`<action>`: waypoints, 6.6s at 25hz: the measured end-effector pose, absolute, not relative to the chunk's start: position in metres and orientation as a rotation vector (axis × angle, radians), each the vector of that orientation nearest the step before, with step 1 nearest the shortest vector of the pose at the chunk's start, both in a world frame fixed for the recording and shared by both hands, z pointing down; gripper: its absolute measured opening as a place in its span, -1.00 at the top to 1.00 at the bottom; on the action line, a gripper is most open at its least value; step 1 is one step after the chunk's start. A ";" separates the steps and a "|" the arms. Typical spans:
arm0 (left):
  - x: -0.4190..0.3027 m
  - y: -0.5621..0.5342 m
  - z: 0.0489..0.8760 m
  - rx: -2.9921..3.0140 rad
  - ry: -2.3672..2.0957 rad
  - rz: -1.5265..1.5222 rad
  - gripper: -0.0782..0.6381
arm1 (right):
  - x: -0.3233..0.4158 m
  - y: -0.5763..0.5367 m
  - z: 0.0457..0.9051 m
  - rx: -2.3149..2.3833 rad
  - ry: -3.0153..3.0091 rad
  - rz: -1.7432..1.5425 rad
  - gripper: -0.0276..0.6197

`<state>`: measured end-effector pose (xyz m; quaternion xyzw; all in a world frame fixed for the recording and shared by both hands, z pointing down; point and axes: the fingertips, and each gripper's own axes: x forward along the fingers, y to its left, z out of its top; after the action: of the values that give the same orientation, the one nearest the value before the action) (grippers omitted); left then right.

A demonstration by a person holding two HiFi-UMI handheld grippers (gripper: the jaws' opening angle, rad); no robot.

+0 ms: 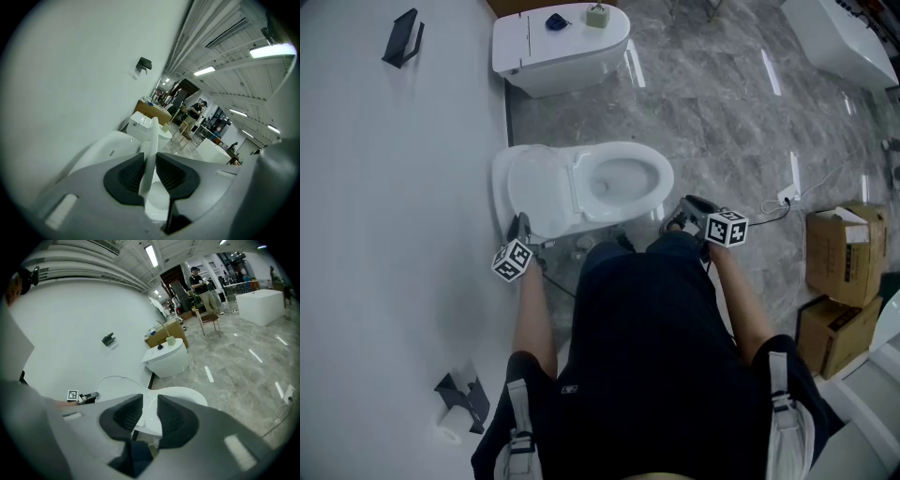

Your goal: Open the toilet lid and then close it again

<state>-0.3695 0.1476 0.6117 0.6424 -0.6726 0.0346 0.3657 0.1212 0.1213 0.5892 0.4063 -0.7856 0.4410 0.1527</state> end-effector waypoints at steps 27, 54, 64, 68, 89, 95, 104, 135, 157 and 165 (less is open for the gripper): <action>-0.299 0.140 0.597 1.814 -1.583 0.222 0.54 | 0.093 0.097 0.590 1.030 -2.283 1.280 0.60; -0.128 0.119 0.608 2.078 -1.246 0.503 0.45 | -0.025 0.072 0.584 0.473 -2.382 1.226 0.60; -0.103 0.116 0.617 2.092 -1.183 0.566 0.44 | -0.055 0.066 0.587 0.362 -2.365 1.224 0.58; -0.092 0.115 0.620 2.098 -1.155 0.591 0.44 | -0.065 0.072 0.595 0.305 -2.339 1.173 0.57; -0.094 0.136 0.625 1.930 -1.171 0.452 0.49 | -0.037 0.055 0.625 0.312 -2.238 1.311 0.63; -0.091 0.149 0.621 1.949 -1.187 0.544 0.55 | -0.003 0.051 0.648 0.372 -2.179 1.348 0.64; -0.059 0.144 0.615 1.952 -1.210 0.517 0.57 | 0.026 0.057 0.678 0.364 -2.123 1.385 0.63; 0.016 0.115 0.659 1.834 -1.305 0.349 0.57 | 0.137 0.038 0.814 0.545 -1.885 1.531 0.34; 0.030 0.130 0.717 1.808 -1.281 0.291 0.61 | 0.182 0.033 0.917 0.726 -1.746 1.383 0.34; 0.019 0.136 0.717 1.813 -1.270 0.313 0.61 | 0.189 0.034 0.955 0.776 -1.679 1.357 0.34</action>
<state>0.0189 0.1357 0.7165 0.7291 -0.5109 0.1259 0.4378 0.1895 0.0342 0.9550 0.3085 -0.6672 0.5391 0.4112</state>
